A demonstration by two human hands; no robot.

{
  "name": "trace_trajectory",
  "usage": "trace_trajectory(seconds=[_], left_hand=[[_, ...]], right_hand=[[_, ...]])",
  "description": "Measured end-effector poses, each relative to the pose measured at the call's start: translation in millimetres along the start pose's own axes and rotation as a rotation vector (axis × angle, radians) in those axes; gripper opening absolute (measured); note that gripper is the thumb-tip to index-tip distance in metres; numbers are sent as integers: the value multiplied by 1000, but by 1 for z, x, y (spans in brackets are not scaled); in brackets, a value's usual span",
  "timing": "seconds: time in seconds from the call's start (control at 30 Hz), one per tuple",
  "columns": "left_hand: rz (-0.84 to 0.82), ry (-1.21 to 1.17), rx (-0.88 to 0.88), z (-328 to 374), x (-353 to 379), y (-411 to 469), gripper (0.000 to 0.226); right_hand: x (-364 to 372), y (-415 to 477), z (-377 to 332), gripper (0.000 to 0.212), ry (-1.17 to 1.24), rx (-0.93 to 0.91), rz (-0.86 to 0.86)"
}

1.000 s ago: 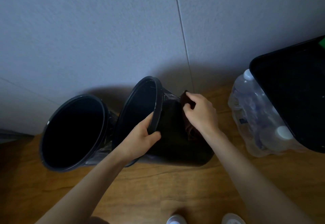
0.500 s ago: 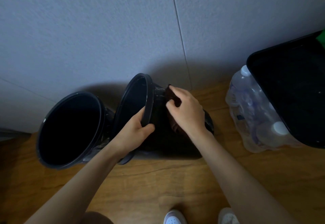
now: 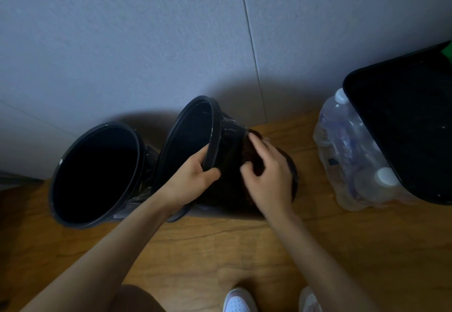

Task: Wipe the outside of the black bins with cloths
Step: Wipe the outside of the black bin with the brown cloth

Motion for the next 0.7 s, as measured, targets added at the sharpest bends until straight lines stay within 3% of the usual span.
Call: trace_trajectory(seconds=[0.17, 0.37, 0.53, 0.7], left_hand=[[39, -48, -55, -8, -7, 3, 28], [118, -58, -101, -18, -20, 6, 31], [97, -26, -85, -16, -19, 5, 30], [124, -16, -93, -15, -19, 5, 30]], right_hand=[[13, 1, -46, 53, -54, -242, 38], [6, 44, 63, 42, -216, 118, -36], [-14, 36, 129, 42, -296, 288, -67], [-13, 22, 89, 44, -268, 128, -21]])
Point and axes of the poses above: each hand's wrist, its own y-axis towards the middle knuckle, its own x-axis out of the palm, z = x × y, the point moved 9 cm from there along y, towards the middle knuckle, and after that the axes turned 15 degrees about z, right-handed, at the moved point
